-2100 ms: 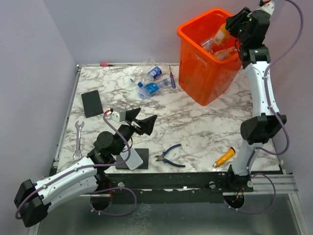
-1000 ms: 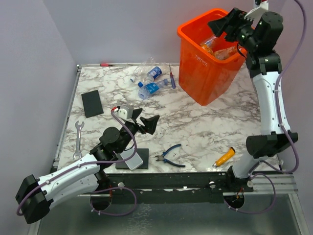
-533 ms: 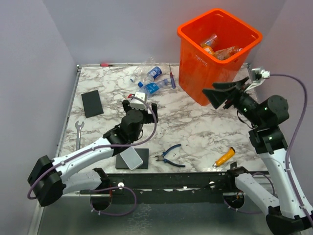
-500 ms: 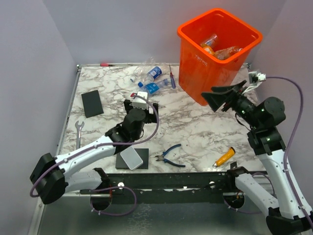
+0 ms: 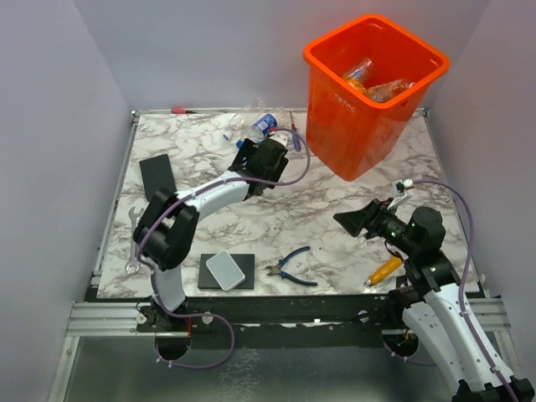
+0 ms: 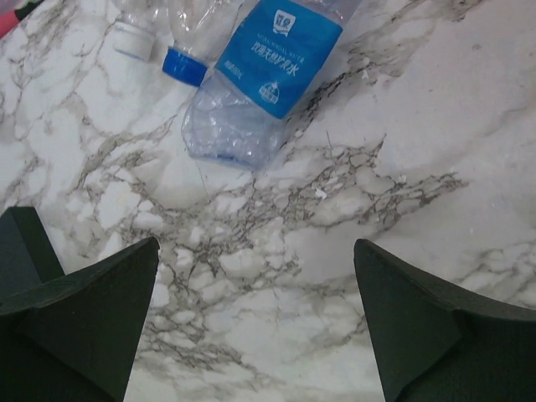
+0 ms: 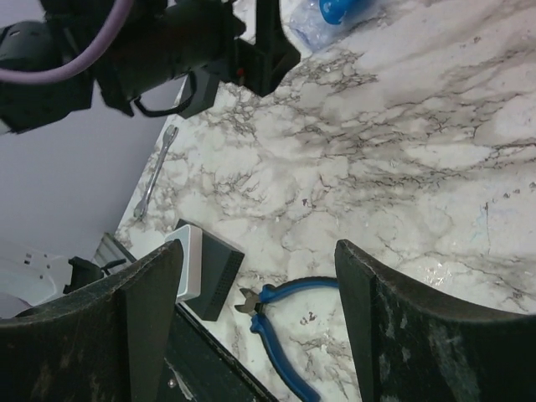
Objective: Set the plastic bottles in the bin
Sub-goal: Pick up the plastic bottle at the center of the board.
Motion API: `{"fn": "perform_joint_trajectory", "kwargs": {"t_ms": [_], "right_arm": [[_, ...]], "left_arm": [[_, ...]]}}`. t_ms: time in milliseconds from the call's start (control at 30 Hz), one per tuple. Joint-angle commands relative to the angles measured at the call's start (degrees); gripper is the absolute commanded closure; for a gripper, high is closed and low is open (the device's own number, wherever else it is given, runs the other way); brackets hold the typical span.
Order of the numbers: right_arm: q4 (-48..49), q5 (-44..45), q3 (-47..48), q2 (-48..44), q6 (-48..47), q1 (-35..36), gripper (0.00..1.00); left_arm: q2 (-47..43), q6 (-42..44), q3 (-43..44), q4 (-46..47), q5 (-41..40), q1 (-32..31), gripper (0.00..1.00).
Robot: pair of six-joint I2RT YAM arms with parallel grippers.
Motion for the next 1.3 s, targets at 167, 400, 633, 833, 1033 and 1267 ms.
{"fn": "perform_joint_trajectory", "kwargs": {"t_ms": [167, 400, 633, 833, 1033, 1267], "right_arm": [[-11.0, 4.3, 0.0, -7.6, 1.5, 0.1, 0.25], [-15.0, 6.7, 1.3, -11.0, 1.1, 0.2, 0.25], [-17.0, 7.8, 2.3, -13.2, 1.1, 0.1, 0.25], [-16.6, 8.8, 1.7, -13.6, 1.7, 0.2, 0.25], [-16.1, 8.9, 1.4, -12.1, 1.7, 0.1, 0.25], [-15.8, 9.2, 1.6, -11.1, 1.5, 0.1, 0.26]], "left_arm": [[21.0, 13.7, 25.2, -9.6, -6.8, 0.5, 0.01], [29.5, 16.0, 32.0, -9.6, -12.9, 1.7, 0.04], [33.4, 17.9, 31.6, -2.7, -17.2, 2.0, 0.13], [35.7, 20.0, 33.0, 1.7, -17.0, 2.2, 0.2], [38.3, 19.6, 34.8, 2.2, -15.0, 2.6, 0.33], [37.7, 17.6, 31.9, 3.4, -14.6, 2.6, 0.67]]}}
